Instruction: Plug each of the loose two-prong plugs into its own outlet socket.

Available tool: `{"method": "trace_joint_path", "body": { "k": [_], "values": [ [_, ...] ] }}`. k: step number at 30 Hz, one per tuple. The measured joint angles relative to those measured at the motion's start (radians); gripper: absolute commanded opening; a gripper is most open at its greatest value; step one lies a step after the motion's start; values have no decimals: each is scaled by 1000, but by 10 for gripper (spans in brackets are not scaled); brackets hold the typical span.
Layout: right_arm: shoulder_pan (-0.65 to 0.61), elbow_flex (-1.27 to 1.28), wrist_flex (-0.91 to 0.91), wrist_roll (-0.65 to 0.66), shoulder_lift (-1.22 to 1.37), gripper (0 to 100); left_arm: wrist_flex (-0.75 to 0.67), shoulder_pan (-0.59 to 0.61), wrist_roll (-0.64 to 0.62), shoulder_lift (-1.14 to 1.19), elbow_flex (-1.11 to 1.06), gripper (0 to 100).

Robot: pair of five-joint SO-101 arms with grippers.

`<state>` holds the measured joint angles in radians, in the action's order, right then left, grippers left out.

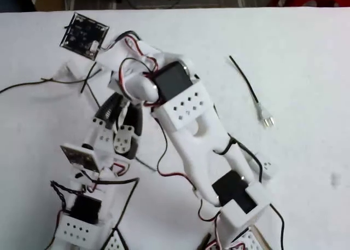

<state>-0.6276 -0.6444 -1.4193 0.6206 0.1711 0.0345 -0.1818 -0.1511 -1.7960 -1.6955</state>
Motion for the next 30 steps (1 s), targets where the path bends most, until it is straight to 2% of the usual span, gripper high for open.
{"method": "trace_joint_path", "body": {
  "k": [8, 14, 20, 25, 30],
  "values": [
    [-5, 11, 0, 0, -41, 19, -2, 0, 0, -2, 0, 24],
    [-54, 15, -12, 3, -161, 19, -3, 12, 0, -6, 0, 24],
    [-51, 15, -12, 3, -282, 19, -5, 51, 2, -9, 0, 24],
    [40, 15, -63, 5, -354, 19, 48, 51, 2, -9, 0, 24],
    [241, 15, -195, -40, -361, 19, 58, 124, 2, -9, 0, 24]
  ]
}}
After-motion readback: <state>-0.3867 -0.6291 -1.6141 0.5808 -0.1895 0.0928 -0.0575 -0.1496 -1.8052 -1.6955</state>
